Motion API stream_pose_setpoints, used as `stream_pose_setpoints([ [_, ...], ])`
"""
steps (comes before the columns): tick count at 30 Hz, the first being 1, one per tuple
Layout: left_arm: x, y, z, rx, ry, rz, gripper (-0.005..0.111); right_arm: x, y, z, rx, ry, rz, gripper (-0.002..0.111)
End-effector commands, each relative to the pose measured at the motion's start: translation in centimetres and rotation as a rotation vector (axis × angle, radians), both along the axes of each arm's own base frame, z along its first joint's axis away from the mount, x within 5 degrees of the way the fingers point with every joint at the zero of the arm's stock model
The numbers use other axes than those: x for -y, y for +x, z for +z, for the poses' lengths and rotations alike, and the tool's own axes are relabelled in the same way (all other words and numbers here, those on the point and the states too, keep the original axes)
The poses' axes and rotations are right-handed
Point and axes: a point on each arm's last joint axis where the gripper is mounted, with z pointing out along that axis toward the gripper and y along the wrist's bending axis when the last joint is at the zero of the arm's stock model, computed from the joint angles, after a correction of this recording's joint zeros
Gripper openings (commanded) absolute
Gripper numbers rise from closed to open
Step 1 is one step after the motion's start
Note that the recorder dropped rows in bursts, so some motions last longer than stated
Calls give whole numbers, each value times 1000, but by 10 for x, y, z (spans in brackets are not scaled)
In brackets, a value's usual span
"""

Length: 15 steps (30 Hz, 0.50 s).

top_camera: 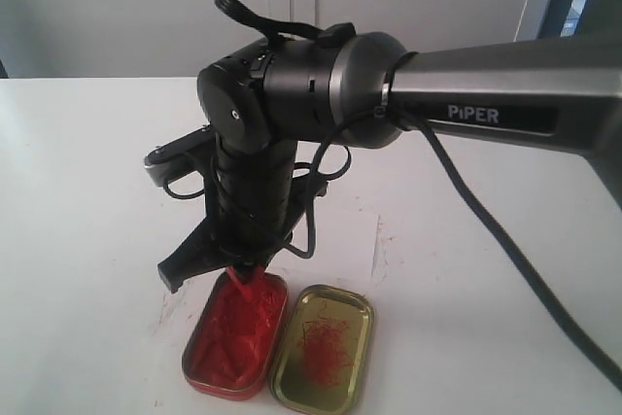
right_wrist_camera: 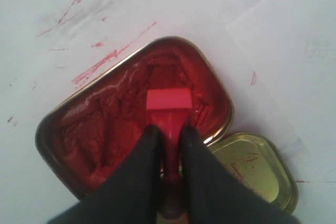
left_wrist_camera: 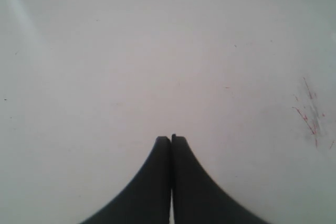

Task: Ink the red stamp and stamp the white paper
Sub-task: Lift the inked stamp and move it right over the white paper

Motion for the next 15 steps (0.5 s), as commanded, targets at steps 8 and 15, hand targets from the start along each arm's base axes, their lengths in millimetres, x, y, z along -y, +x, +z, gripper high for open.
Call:
stream_pose_setpoints([
  [8,0,0,-1,5,0,1,0,42,42,9,29,3,-119,0],
  [15,0,0,-1,5,0,1,0,72,67,9,30,1,-207,0],
])
